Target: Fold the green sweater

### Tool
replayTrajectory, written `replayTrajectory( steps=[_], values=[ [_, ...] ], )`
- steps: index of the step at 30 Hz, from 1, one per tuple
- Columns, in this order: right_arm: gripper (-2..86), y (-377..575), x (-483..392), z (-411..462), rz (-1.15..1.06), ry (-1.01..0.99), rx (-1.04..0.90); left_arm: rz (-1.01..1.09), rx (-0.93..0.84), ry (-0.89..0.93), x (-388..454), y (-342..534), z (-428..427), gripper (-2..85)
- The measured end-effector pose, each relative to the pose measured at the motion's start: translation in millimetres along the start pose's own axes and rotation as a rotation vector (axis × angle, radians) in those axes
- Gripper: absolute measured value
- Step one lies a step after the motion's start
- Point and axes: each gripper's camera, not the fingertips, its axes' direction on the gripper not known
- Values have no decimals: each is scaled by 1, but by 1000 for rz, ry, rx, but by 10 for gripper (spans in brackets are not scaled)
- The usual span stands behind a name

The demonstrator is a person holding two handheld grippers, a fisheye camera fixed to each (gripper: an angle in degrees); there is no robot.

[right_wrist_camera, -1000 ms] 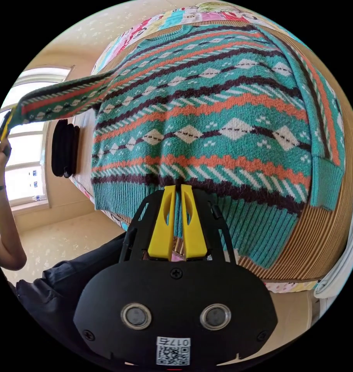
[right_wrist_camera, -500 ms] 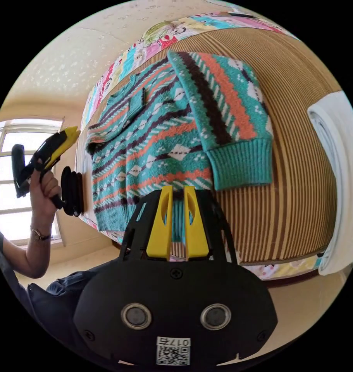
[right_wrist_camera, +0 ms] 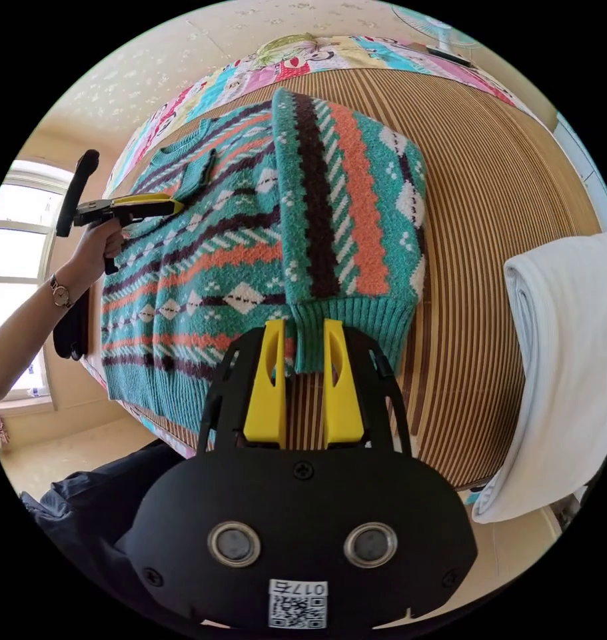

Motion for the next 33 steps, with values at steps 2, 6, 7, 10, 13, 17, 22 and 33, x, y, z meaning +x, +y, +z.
replayTrajectory(
  steps=[2, 6, 7, 10, 13, 17, 22, 33],
  values=[
    [67, 6, 10, -11, 21, -23, -1, -102, 75, 88, -19, 5, -26, 67],
    [39, 21, 35, -41, 106, -187, 12, -262, 381, 250, -51, 22, -112, 69],
    [35, 25, 42, -56, 128, -258, 36, -252, 404, 261, -50, 22, -119, 71],
    [30, 40, 73, -108, 244, -540, 192, -223, 295, 249, -31, 11, -109, 107],
    [28, 58, 105, -172, 306, -892, 447, -278, 232, 393, -18, 23, -88, 136],
    [27, 56, 110, -240, 275, -1098, 599, -141, 319, 598, 14, 58, -111, 139],
    [28, -15, 21, -302, 65, -1261, 415, -163, 306, 563, -3, 110, -133, 139],
    [59, -122, -241, -153, -113, -1178, 138, -531, 100, 335, -151, 280, -131, 138]
  ],
)
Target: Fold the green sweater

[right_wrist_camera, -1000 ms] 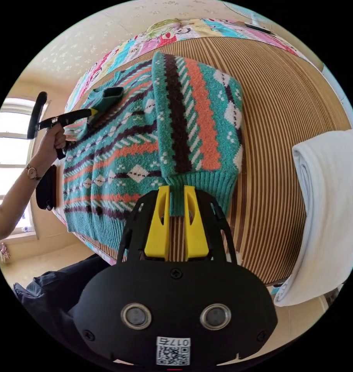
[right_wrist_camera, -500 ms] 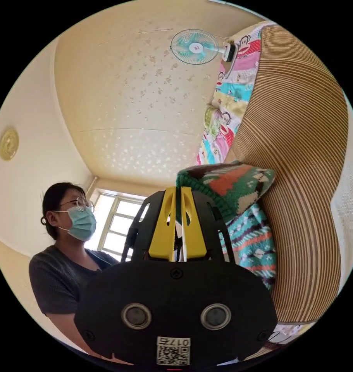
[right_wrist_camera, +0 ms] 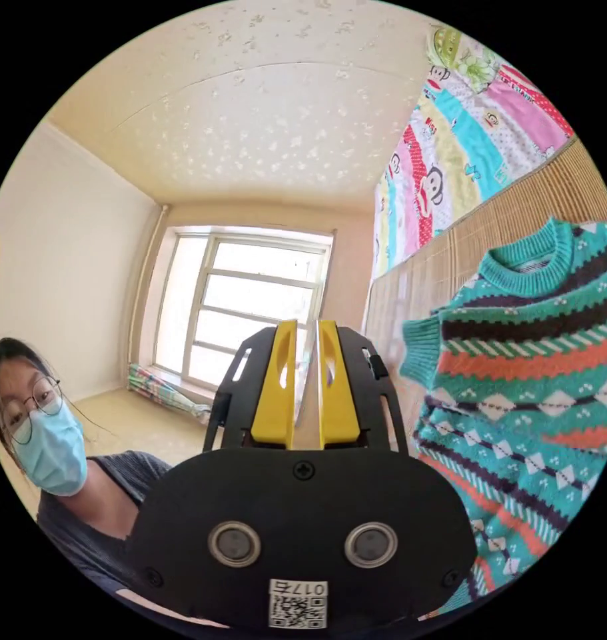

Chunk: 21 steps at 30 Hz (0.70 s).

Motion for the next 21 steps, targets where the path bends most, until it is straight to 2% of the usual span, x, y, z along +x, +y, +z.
replayTrajectory(
  steps=[2, 4, 5, 7, 10, 12, 18, 21],
  values=[
    [64, 27, 10, -8, -19, 202, -12, -52, 30, -5, -27, 9, -18, 138],
    [70, 73, 35, -27, 19, 493, -50, -90, 42, -18, -50, 15, -32, 138],
    [71, 85, 42, -33, 35, 561, -63, -119, 43, -39, -64, 19, -39, 138],
    [76, 134, 68, -61, 156, 784, -94, -153, 72, -71, -81, 26, -53, 138],
    [91, 184, 72, -91, 214, 975, -110, -181, 89, -98, -104, 41, -72, 151],
    [104, 208, 71, -104, 250, 1080, -129, -184, 60, -41, -122, 57, -80, 162],
    [124, 263, 94, -120, 363, 1192, -317, -164, -136, 25, -155, 89, -88, 160],
    [101, 273, 109, -128, 411, 1106, -326, -144, -162, 83, -163, 82, -95, 117]
  ],
)
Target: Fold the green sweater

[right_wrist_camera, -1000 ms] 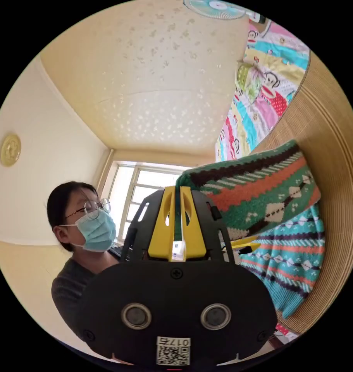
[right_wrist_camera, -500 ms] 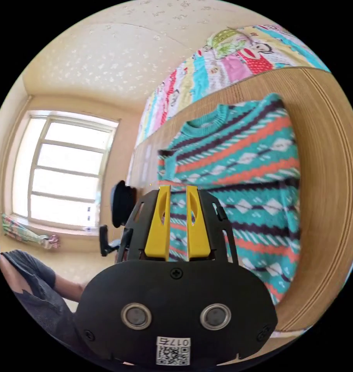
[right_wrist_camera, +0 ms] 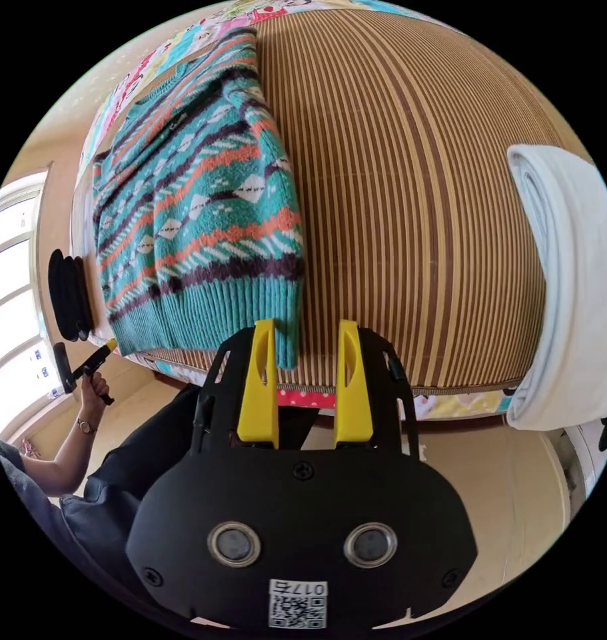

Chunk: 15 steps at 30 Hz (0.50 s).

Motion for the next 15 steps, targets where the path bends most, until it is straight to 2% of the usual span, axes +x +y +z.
replayTrajectory(
  steps=[2, 4, 9, 10, 11, 12, 13, 14, 15],
  values=[
    [60, -2, 4, 0, -25, -110, 14, 11, -51, 69, -3, -12, -3, 53],
    [44, -6, 9, 0, -12, -130, -3, 5, -145, 50, -5, -23, -3, 44],
    [33, 23, 21, -14, -14, -165, -135, 278, -442, 21, 1, -32, -52, 38],
    [32, 41, 29, -20, 29, -291, -188, 290, -476, 33, -2, -28, -60, 38],
    [31, 52, 33, -23, 55, -387, -205, 282, -531, 132, -11, -20, -78, 38],
    [30, 75, 41, -34, 105, -635, -184, 259, -548, 333, -22, -14, -100, 37],
    [29, 98, 48, -49, 145, -878, -98, 246, -532, 456, -27, -11, -113, 37],
    [29, 108, 50, -57, 164, -974, -41, 218, -459, 679, -38, -7, -139, 37],
    [28, 123, 53, -75, 188, -1120, 98, 186, -359, 852, -48, -9, -164, 37]
  ],
)
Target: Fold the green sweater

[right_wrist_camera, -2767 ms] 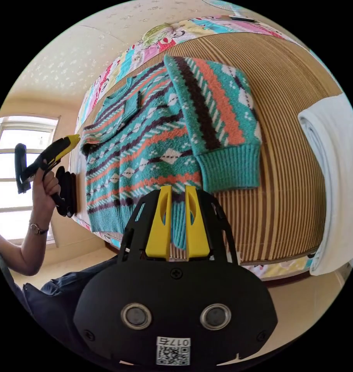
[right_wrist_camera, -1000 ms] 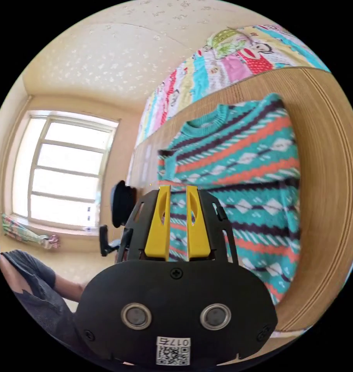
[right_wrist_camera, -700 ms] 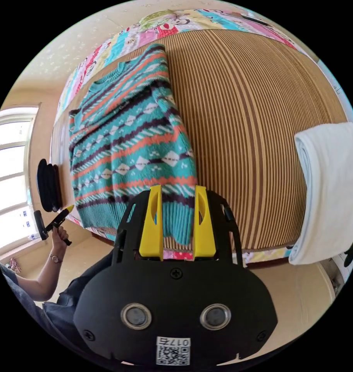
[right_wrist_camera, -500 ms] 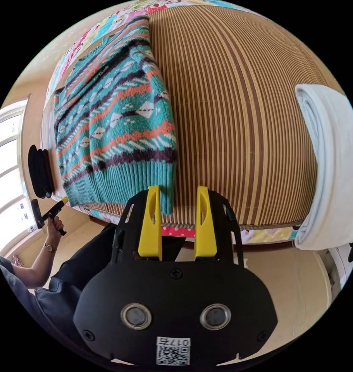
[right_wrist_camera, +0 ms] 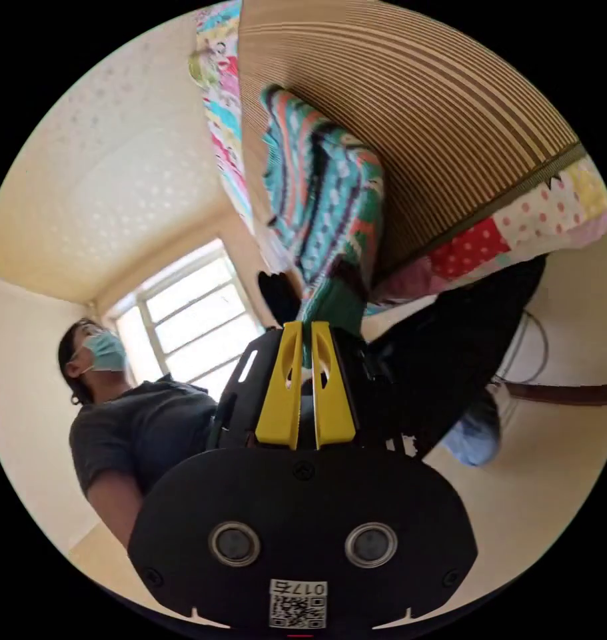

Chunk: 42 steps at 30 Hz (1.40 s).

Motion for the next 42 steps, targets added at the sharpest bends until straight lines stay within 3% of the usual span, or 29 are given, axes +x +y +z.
replayTrajectory(
  steps=[3, 7, 11, 19, 21, 23, 25, 27, 32, 34, 36, 40, 42],
  values=[
    [28, 3, -19, -15, -96, -220, 259, 84, 295, 185, 19, -11, -51, 38],
    [28, -77, -13, 11, -125, -405, 422, 138, 558, 212, 17, -71, -89, 39],
    [27, -176, -29, 48, -181, -373, 461, 95, 786, 175, -8, -153, -115, 38],
    [20, -337, -65, 117, -248, 295, 376, -184, 957, -61, -47, -248, -129, 47],
    [18, -347, -65, 125, -286, 359, 355, -121, 972, -44, -45, -248, -122, 74],
    [17, -336, -86, 138, -385, 548, 391, -40, 995, -108, -30, -232, -120, 97],
    [16, -305, -122, 173, -568, 862, 425, 1, 1021, -244, -12, -205, -118, 115],
    [15, -282, -137, 205, -681, 999, 401, -90, 977, -451, -6, -174, -104, 152],
    [8, -246, -126, 299, -847, 959, 149, -359, 854, -654, -38, -127, -36, 210],
    [6, -247, -101, 352, -859, 942, 5, -377, 847, -573, -55, -117, -12, 200],
    [4, -255, -79, 385, -840, 1025, -14, -380, 901, -409, -76, -109, 5, 158],
    [4, -294, -44, 424, -701, 1198, 109, -443, 1011, -162, -109, -98, 12, 103],
    [4, -303, -44, 432, -758, 1232, 135, -297, 1061, -49, -99, -97, 11, 75]
  ],
)
